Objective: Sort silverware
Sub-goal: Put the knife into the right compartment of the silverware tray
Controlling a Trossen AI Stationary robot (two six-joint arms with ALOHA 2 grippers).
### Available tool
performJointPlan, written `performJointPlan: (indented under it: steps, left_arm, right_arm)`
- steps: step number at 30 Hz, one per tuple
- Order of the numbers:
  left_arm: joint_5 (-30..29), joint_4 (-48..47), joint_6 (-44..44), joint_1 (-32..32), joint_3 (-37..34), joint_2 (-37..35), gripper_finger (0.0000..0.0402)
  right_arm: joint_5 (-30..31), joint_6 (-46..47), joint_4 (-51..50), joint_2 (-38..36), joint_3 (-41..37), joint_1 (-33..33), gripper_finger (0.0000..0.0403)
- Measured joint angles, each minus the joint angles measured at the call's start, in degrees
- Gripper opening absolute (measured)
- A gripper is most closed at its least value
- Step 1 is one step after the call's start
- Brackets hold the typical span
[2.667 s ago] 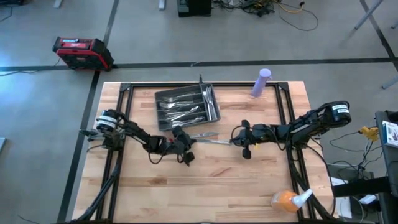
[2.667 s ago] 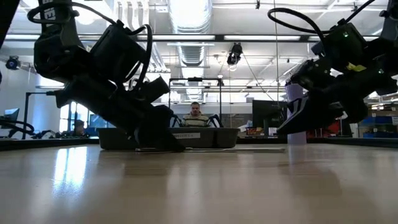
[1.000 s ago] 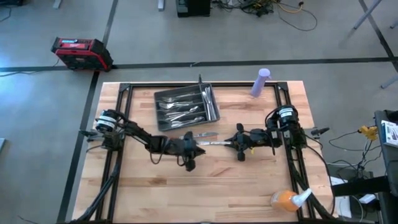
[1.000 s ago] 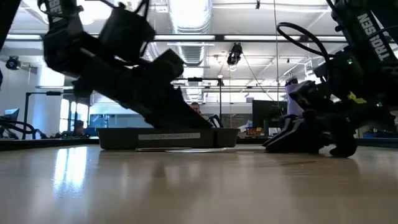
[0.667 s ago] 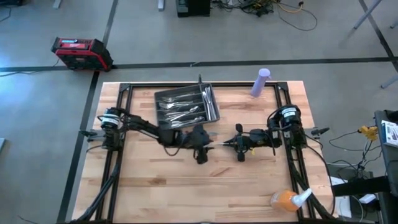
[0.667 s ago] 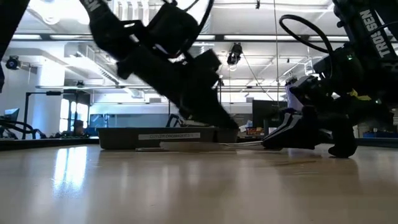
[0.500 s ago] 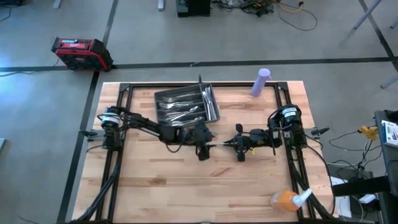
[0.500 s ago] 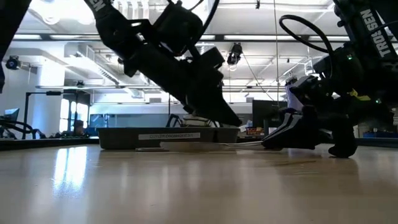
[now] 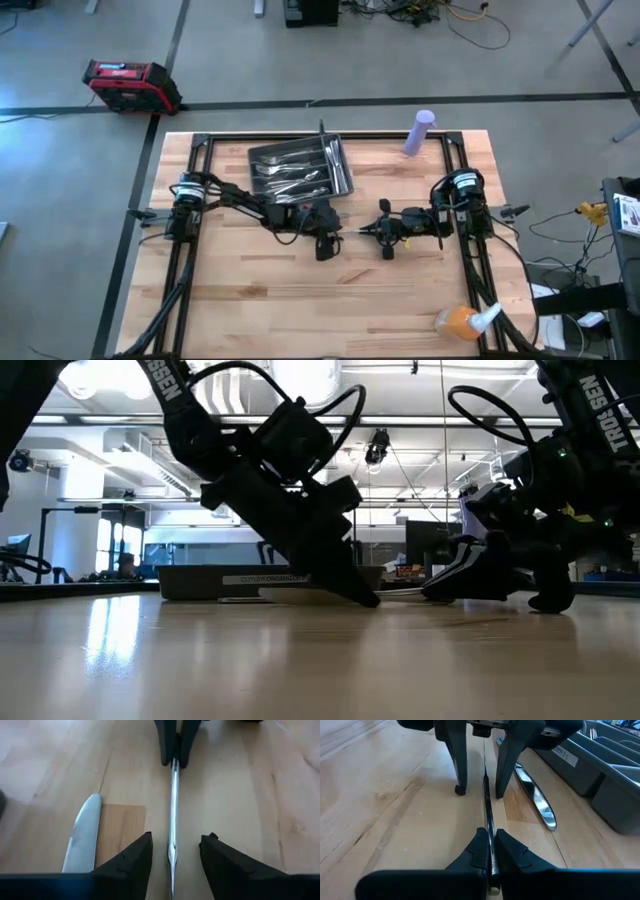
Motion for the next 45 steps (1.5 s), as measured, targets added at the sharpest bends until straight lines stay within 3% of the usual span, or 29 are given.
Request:
performJointPlan:
  steps: [3, 7, 12, 15, 18, 21, 29, 33, 35, 40, 43, 45]
  left_arm:
    - [-1.24, 0.85, 0.04, 0.00, 0.17, 1.39, 0.0107]
    - [-2.09, 1.68, 0.35, 0.04, 0.27, 3.22, 0.0018]
    - [-3.63, 2.69, 1.63, -0.76, 0.19, 3.80, 0.0007]
    - [-5.13, 4.01, 3.94, -1.54, -0.02, 3.84, 0.0006]
    - [-5.04, 4.60, 4.62, -1.97, -0.02, 3.84, 0.0011]
    - [-5.01, 4.59, 4.94, -2.18, -0.11, 3.38, 0.0037]
    - [-5.68, 0.82, 8.27, -4.38, -2.19, -7.28, 0.0121]
    - [-13.04, -0.33, 9.51, -6.75, -7.51, -16.89, 0.0136]
    - [-15.89, 1.34, 9.47, -7.70, -12.19, -21.95, 0.0138]
    - [-18.74, 17.82, 9.02, -8.82, -25.77, -34.58, 0.0128]
    - [-19.31, 25.66, 8.84, -8.65, -33.51, -38.85, 0.0119]
    - [-20.62, 30.41, 8.74, -8.50, -36.91, -41.08, 0.0117]
  right_arm:
    - [0.05, 0.28, -0.19, -0.26, 0.00, 0.01, 0.0005]
    - [1.00, 1.97, -1.49, -1.11, -0.06, 0.01, 0.0030]
    - [1.48, 4.82, -3.70, -2.08, 0.28, -0.01, 0.0088]
    - [2.19, 6.16, -5.52, -2.27, 1.06, -0.01, 0.0108]
    - [1.90, 6.97, -6.05, -2.29, 1.50, 0.05, 0.0066]
    - [0.99, 7.54, -6.08, -2.29, 1.55, 0.10, 0.0014]
    - [5.23, 8.12, -8.24, -5.01, 1.55, 2.04, 0.0004]
    - [13.01, 5.85, -15.02, -12.43, 1.62, 4.68, 0.0003]
    - [20.78, 3.39, -21.42, -17.56, 2.71, 6.26, 0.0002]
    - [40.68, 1.58, -43.38, -29.36, 10.81, 8.23, 0.0001]
    - [53.68, 8.48, -58.82, -32.15, 18.77, 7.06, 0.0001]
    - [58.92, 14.55, -69.16, -32.22, 24.32, 5.21, 0.0001]
